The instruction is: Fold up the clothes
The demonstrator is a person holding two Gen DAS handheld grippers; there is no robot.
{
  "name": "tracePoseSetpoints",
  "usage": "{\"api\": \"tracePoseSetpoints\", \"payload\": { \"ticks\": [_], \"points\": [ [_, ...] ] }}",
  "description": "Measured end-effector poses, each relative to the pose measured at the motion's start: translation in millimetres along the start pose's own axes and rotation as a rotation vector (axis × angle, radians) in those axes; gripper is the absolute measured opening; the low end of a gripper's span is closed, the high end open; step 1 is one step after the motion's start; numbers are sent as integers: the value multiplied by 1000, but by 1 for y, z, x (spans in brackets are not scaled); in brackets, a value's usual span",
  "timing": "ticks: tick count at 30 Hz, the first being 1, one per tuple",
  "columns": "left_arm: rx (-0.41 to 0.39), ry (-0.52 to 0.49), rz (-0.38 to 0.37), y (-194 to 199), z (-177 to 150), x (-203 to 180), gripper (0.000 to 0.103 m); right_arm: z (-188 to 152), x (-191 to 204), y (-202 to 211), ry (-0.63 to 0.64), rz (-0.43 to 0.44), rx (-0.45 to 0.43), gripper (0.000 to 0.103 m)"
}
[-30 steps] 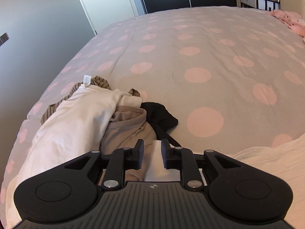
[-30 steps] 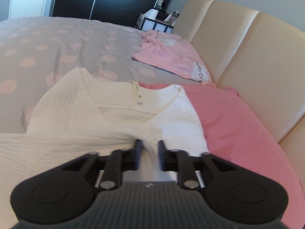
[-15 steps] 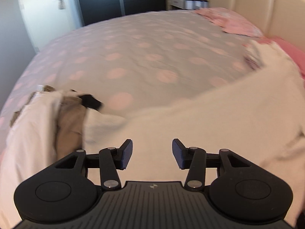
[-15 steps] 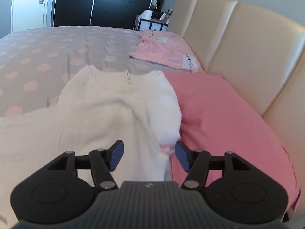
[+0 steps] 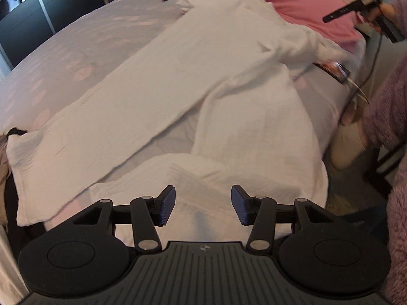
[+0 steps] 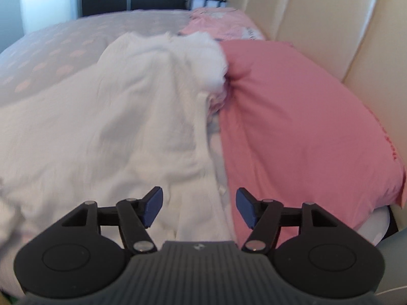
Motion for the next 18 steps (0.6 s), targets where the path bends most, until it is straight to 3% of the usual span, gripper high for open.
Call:
{"api": "tracePoseSetpoints", "payload": {
  "ticks": [4, 15, 17, 18],
  "points": [
    [9, -170, -42, -6, -11, -37, 46, -23, 5, -2, 77, -9, 30, 67],
    [37, -754, -129, -41, -50, -137, 50, -35, -26, 4, 3, -80, 24, 67],
    [42, -801, -144, -53, -56, -148, 48, -42, -33, 2, 12, -110, 40, 67],
    [53, -802, -158, -58, -57, -151, 38, -45, -38, 2, 8, -123, 44, 67]
  ]
}}
Point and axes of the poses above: each gripper's, at about its wrist camera, not at the fingertips, and y roughly against the way its jaws point, x to its left, z to its top, the point moved 6 cm from there along -y, roughly the way its jaws point, and after that the axes turned 3 degrees about y, right-handed, at the moved point
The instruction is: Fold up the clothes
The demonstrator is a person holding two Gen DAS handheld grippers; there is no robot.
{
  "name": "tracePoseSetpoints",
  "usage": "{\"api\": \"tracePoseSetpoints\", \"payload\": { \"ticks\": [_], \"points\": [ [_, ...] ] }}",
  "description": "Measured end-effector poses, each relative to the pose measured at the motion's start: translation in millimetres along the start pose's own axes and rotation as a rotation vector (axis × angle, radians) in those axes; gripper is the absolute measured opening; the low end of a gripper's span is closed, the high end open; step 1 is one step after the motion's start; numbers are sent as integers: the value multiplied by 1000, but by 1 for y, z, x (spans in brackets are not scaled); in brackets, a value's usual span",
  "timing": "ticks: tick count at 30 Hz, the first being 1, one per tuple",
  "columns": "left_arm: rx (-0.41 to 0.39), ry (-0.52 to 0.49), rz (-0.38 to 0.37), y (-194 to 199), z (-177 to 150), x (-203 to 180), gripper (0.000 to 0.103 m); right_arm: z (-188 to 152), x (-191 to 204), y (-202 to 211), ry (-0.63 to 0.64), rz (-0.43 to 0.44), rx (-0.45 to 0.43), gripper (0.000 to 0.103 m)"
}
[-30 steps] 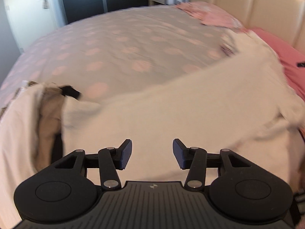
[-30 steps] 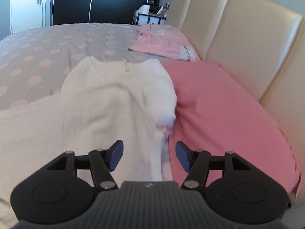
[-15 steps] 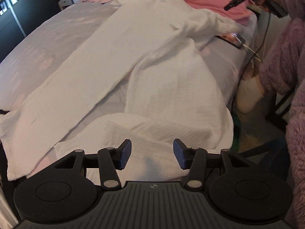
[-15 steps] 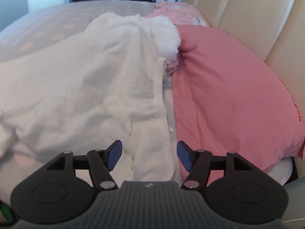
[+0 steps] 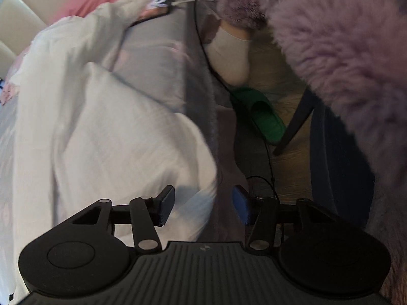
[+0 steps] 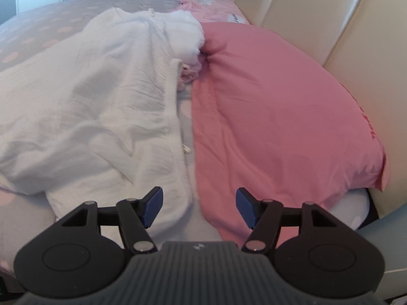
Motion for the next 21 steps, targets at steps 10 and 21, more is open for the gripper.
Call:
{"api": "tracePoseSetpoints", "payload": {
  "ticks": [10, 21],
  "points": [
    [-55, 338, 60, 31, -2, 64, 1, -41, 22, -8, 324, 88, -28, 54],
    [-262, 867, 388, 149, -60, 183, 1, -70, 85, -14, 907, 83, -117, 59]
  ]
}}
Point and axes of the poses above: each gripper's, at about its wrist camera, not at the fingertips, and y roughly against the way its jaws point, x to its left, z to its top, the point moved 6 cm from there along -y, roughly the way its jaws point, and after that the axes turned 3 degrees about y, right-handed, at the moved point
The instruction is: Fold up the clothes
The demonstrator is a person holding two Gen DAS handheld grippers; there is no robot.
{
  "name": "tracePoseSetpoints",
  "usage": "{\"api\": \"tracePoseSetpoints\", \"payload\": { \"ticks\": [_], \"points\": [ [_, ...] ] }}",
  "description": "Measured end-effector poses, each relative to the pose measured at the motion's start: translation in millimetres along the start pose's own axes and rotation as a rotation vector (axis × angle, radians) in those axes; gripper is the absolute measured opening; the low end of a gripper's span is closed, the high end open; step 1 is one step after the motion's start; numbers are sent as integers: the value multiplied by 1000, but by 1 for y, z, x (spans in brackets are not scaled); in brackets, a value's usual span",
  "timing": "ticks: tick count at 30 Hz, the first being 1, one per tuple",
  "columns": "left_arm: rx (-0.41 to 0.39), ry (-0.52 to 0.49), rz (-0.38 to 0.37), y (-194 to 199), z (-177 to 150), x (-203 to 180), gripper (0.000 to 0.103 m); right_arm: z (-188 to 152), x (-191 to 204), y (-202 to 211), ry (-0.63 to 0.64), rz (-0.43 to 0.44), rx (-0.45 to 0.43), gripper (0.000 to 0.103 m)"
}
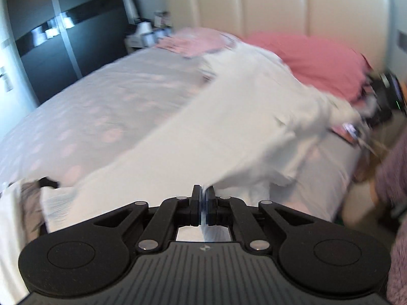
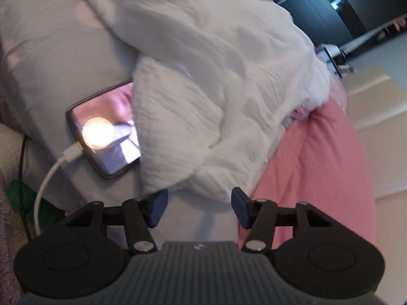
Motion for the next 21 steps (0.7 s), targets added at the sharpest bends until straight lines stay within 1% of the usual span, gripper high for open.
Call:
{"api": "tracePoseSetpoints", "payload": {
  "ticks": [4, 5, 6, 7, 8, 9, 11, 15, 18, 20, 21],
  "points": [
    [-45, 102, 96, 20, 15, 40, 1, 6, 2, -6, 55, -43, -1, 57],
    [-57, 126, 118, 26, 17, 50, 1, 7, 2, -7, 59, -40, 0, 53],
    [-61, 147, 135, 28, 21, 57, 1, 8, 1, -9, 63, -35, 2, 37],
    [-64, 150, 147, 32, 22, 62, 1, 10, 0, -10, 68, -22, 9, 27],
    [-66, 153, 159, 35, 23, 68, 1, 11, -1, -12, 72, -17, 26, 6],
    [-68, 155, 166, 36, 23, 70, 1, 13, -3, -13, 72, -14, 39, 3],
    [-58, 153, 180, 39, 22, 75, 1, 15, -11, -4, 24, -10, 25, 2],
    [-26, 144, 160, 36, 14, 75, 1, 7, -35, 18, -90, -40, 13, 1],
    [-22, 122, 140, 36, 10, 69, 1, -5, -52, 28, -173, -93, 33, 1],
    [-29, 106, 95, 36, 10, 60, 1, -11, -69, 36, -255, -154, 33, 1],
    [-20, 78, 68, 36, 10, 51, 1, -14, -78, 38, -300, -180, 34, 1]
  ]
}}
Point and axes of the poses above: each gripper's, at about its wrist camera, not at the fingertips, and y roughly against the way its jaws point, x to its left, z to its top, the point moved 6 cm from there along -y, roughly the way its jaws point, and after that the axes turned 3 degrees about y, right-handed, at the moved point
